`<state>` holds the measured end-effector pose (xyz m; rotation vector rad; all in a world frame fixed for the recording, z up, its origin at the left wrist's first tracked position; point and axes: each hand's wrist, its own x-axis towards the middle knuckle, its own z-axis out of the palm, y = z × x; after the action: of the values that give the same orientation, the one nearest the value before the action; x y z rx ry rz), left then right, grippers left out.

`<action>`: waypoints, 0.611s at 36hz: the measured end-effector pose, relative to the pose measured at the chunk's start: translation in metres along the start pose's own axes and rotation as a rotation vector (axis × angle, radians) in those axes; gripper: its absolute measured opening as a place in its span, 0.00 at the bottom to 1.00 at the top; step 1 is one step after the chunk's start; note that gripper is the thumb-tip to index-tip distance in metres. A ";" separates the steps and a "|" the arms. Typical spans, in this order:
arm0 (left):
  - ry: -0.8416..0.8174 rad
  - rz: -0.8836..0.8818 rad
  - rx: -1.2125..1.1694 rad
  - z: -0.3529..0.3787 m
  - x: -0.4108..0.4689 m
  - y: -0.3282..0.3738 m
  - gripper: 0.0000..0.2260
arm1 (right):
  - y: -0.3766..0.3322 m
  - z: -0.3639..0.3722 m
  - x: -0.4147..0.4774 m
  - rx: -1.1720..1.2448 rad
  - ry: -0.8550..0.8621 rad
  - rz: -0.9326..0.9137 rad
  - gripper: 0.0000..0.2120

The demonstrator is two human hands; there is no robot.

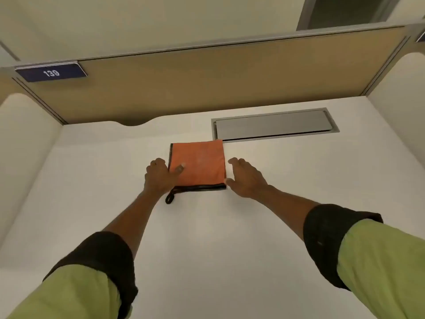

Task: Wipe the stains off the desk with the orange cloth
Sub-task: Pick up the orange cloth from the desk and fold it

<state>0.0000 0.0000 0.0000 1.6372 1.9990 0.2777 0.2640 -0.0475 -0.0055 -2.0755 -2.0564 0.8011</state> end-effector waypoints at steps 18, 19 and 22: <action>-0.143 -0.284 -0.444 0.022 0.077 -0.012 0.21 | -0.040 0.026 0.092 0.384 0.099 0.401 0.17; -0.146 -0.294 -0.459 0.022 0.077 -0.012 0.19 | -0.040 0.027 0.093 0.410 0.091 0.411 0.17; -0.180 -0.324 -0.530 0.021 0.075 -0.014 0.15 | -0.034 0.025 0.093 0.530 0.101 0.450 0.16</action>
<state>-0.0096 0.0650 -0.0452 0.9625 1.8152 0.4708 0.2165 0.0372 -0.0389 -2.2023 -1.1553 1.1205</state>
